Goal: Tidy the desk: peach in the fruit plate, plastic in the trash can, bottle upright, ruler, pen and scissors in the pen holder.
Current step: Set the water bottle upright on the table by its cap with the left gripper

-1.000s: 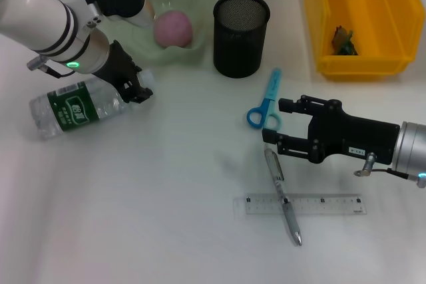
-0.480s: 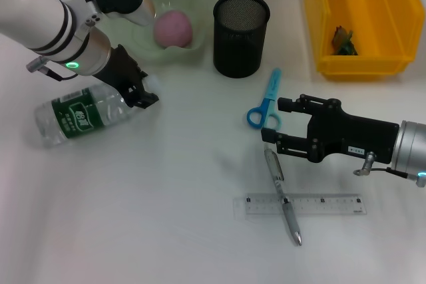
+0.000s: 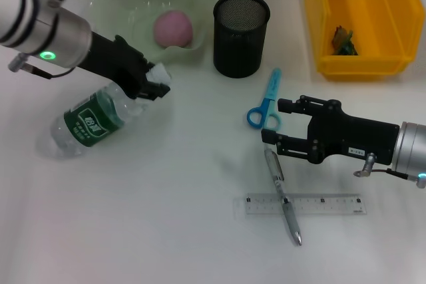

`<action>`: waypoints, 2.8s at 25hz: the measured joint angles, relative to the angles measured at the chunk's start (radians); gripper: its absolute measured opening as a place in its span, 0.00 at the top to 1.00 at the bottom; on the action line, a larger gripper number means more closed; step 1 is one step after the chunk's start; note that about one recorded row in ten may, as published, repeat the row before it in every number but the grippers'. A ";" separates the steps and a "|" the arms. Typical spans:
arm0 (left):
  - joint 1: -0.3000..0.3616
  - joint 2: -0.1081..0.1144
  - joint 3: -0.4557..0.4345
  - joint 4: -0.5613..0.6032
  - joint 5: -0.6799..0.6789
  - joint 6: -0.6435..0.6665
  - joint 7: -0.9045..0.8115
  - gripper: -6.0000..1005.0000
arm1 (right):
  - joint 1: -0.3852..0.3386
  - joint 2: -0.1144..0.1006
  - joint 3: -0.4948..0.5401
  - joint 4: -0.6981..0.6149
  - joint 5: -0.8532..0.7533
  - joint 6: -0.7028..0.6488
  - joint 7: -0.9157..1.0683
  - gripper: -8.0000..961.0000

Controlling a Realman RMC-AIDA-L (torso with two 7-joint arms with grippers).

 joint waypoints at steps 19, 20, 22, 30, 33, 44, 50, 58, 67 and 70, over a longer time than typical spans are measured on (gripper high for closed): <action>0.138 0.031 -0.163 0.014 -0.316 0.036 0.154 0.57 | 0.005 0.000 -0.001 0.000 0.000 -0.013 -0.004 0.25; 0.145 0.032 -0.168 0.014 -0.331 0.035 0.162 0.57 | 0.005 0.000 0.000 0.000 0.000 -0.013 -0.004 0.25; 0.172 0.032 -0.195 0.015 -0.380 0.032 0.196 0.57 | 0.005 0.000 0.000 0.000 0.000 -0.013 -0.004 0.25; 0.234 0.023 -0.267 -0.022 -0.519 0.030 0.321 0.57 | 0.007 0.000 -0.002 0.000 0.000 -0.014 -0.004 0.25; 0.266 0.017 -0.276 -0.057 -0.612 0.029 0.414 0.57 | 0.013 0.002 -0.001 0.008 0.000 -0.014 -0.006 0.25; 0.323 0.010 -0.277 -0.248 -0.895 0.039 0.725 0.56 | 0.023 0.003 0.002 0.012 0.000 -0.017 -0.008 0.25; 0.315 0.010 -0.286 -0.348 -0.953 0.030 0.792 0.55 | 0.026 0.003 0.002 0.012 0.000 -0.023 -0.008 0.25; 0.300 0.002 -0.348 -0.428 -0.977 0.005 0.807 0.55 | 0.026 0.003 0.001 0.012 0.005 -0.023 -0.010 0.25; 0.292 -0.001 -0.364 -0.471 -0.993 -0.026 0.808 0.54 | 0.026 0.003 0.001 0.012 0.012 -0.023 -0.014 0.25; 0.290 0.000 -0.360 -0.471 -0.994 -0.028 0.808 0.54 | 0.027 0.003 0.001 0.012 0.012 -0.023 -0.014 0.25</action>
